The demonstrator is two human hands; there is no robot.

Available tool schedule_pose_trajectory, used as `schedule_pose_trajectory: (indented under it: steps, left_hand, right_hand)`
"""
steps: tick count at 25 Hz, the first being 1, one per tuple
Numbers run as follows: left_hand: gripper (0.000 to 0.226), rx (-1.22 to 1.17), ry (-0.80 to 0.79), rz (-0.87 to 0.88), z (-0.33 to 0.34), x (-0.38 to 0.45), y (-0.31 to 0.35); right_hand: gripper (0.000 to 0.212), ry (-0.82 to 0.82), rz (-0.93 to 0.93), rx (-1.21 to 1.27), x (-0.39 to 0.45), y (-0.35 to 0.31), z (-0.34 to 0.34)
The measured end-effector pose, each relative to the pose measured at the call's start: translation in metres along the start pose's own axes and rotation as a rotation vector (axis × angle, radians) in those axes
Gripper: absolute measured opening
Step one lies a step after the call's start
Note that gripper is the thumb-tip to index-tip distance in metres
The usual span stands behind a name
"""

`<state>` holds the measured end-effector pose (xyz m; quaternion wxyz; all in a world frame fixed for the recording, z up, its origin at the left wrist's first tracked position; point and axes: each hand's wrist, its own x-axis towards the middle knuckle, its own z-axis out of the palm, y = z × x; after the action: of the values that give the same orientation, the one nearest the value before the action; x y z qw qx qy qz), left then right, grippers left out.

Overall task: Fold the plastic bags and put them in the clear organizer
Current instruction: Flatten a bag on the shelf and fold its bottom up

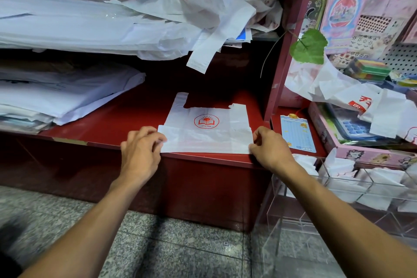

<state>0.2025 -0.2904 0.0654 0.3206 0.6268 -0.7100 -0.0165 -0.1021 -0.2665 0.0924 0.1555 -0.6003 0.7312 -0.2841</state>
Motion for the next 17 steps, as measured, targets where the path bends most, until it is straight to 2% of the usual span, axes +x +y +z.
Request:
schedule_pose_trajectory:
  steps: [3, 5, 8, 10, 13, 15, 17]
  left_hand:
    - [0.032, 0.071, -0.12, 0.094, 0.003, 0.002, 0.001]
    - [0.036, 0.091, -0.143, 0.101, 0.002, 0.002, 0.001]
    - [0.041, 0.056, -0.181, 0.127, 0.001, 0.004, -0.003]
    - [0.041, 0.029, -0.205, 0.16, 0.003, 0.004, -0.006]
    - [0.039, -0.017, -0.279, 0.086, 0.003, 0.004, -0.01]
    - [0.055, 0.002, -0.337, 0.079, 0.001, 0.003, -0.012]
    - [0.073, 0.084, -0.359, 0.129, -0.001, 0.004, -0.011]
  right_hand:
    - [0.024, 0.149, -0.088, -0.097, -0.005, 0.0, 0.001]
    - [0.03, 0.262, -0.275, -0.316, -0.008, -0.001, 0.003]
    - [0.036, 0.206, -0.532, -0.558, -0.011, 0.0, 0.008]
    - [0.036, 0.061, -0.527, -0.59, -0.011, -0.001, 0.008]
    - [0.032, -0.091, -0.398, -0.54, -0.01, -0.001, 0.007]
    - [0.024, -0.094, -0.377, -0.534, -0.01, 0.001, 0.005]
    - [0.026, -0.119, -0.366, -0.525, -0.01, 0.001, 0.002]
